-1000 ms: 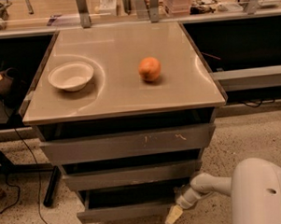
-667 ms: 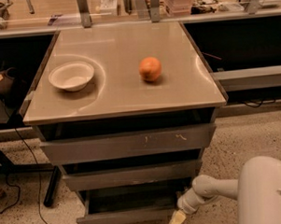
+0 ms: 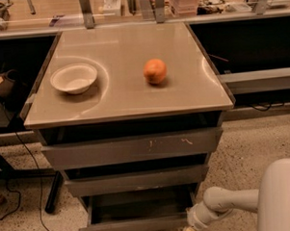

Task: Open bottom drawer

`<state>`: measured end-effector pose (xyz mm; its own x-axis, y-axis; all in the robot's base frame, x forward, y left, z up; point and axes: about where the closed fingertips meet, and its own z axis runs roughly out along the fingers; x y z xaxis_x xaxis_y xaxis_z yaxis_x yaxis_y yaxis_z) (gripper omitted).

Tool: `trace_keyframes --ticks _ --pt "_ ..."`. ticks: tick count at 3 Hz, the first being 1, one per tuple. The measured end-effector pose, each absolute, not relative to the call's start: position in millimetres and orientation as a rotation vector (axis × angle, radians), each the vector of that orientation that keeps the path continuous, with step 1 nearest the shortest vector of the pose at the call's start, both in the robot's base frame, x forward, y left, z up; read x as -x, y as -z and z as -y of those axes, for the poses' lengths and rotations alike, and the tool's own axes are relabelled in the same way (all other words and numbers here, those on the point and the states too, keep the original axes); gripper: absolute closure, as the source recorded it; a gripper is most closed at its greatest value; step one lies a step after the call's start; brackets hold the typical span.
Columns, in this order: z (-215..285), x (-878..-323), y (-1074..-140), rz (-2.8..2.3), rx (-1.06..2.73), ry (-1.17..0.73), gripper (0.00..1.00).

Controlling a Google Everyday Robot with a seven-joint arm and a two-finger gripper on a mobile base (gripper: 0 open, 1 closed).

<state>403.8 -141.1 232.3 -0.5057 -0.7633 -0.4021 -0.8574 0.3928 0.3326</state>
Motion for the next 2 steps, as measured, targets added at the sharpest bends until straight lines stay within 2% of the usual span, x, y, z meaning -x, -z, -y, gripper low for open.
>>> trace_keyframes --ticks 2 --pt "127.3 -418.5 -212.8 -2.444 1.485 -0.785 0.00"
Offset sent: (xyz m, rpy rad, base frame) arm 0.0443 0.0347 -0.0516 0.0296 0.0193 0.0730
